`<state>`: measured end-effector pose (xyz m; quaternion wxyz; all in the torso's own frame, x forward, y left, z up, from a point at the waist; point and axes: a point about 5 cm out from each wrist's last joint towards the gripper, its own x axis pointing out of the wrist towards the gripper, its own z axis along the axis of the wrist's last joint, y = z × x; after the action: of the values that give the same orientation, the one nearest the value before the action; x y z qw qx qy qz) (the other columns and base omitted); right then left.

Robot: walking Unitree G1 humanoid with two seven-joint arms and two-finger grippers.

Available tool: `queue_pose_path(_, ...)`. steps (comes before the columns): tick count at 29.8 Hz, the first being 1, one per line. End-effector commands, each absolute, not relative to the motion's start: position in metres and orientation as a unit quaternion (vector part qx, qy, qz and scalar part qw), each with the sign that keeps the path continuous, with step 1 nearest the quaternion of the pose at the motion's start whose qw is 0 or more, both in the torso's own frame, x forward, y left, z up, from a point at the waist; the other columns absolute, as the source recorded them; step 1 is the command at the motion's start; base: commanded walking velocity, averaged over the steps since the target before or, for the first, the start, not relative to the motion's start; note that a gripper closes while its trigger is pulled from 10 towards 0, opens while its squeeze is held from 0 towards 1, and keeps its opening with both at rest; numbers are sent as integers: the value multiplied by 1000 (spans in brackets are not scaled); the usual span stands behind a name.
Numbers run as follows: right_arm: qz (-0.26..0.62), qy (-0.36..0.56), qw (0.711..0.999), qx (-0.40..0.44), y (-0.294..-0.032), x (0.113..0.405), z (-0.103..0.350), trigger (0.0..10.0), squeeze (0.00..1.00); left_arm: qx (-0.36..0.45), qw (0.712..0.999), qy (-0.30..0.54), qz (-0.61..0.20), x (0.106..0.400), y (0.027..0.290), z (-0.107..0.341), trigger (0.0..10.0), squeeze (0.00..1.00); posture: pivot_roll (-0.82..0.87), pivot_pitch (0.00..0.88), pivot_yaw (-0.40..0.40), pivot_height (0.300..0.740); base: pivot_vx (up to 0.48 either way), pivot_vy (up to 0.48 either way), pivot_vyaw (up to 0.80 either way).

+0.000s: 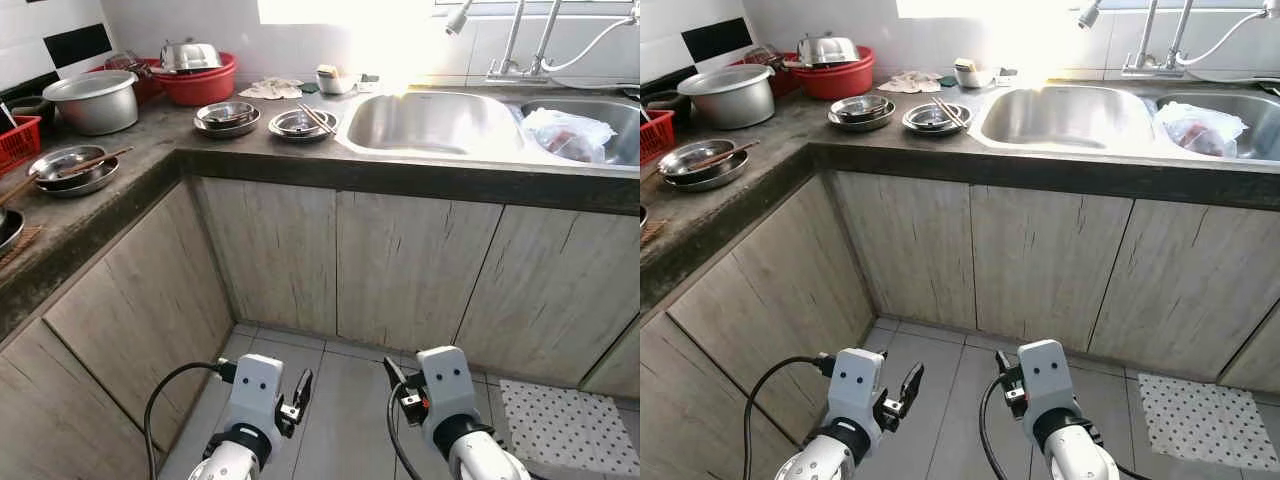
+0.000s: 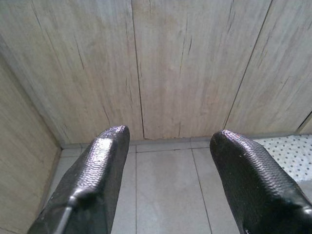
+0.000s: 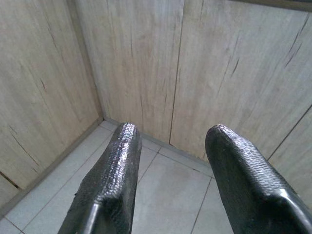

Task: Kitchen organization

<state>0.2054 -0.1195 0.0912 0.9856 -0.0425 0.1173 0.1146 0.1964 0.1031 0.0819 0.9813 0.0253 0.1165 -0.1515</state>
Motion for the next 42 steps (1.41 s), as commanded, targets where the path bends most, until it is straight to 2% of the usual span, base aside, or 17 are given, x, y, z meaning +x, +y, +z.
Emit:
queue_pose_path(1, 115, 118, 985, -55, -118, 206, 96, 10000, 0, 34, 981, 115, -155, 195, 103, 85, 10000, 0, -6, 0, 16, 740, 0, 0, 0)
queue_pose_path(10, 151, 76, 980, -104, -113, 207, 104, 10000, 0, 71, 978, 91, -176, 195, 102, 87, 10000, 0, -18, 0, -5, 740, 0, 0, 0)
queue_pose_path(15, 153, 101, 981, -62, -115, 206, 99, 10000, 0, 74, 978, 92, -174, 195, 100, 87, 10000, 0, -9, 0, -14, 740, 0, 0, 0)
queue_pose_path(18, 154, 85, 984, -32, -115, 209, 104, 10000, 0, 79, 979, 89, -168, 195, 100, 88, 10000, 0, -7, 0, -14, 740, 0, 0, 0)
queue_pose_path(22, 167, 69, 983, -31, -109, 210, 107, 10000, 0, 85, 979, 95, -159, 195, 101, 85, 10000, 0, -6, 0, -15, 740, 0, 0, 0)
queue_pose_path(28, 170, 65, 983, -29, -108, 210, 108, 10000, 0, 78, 980, 99, -156, 195, 102, 84, 10000, 0, -7, 0, -13, 740, 0, 0, 796)
queue_pose_path(37, 163, 65, 985, 2, -109, 211, 107, 10000, 0, 77, 981, 99, -150, 197, 103, 84, 10000, 0, -6, 0, -8, 740, 0, 0, 0)
queue_pose_path(42, 166, 61, 984, 4, -108, 211, 107, 10000, 0, 74, 980, 100, -153, 197, 102, 82, 10000, 0, -4, 0, -7, 740, 266, 0, 0)
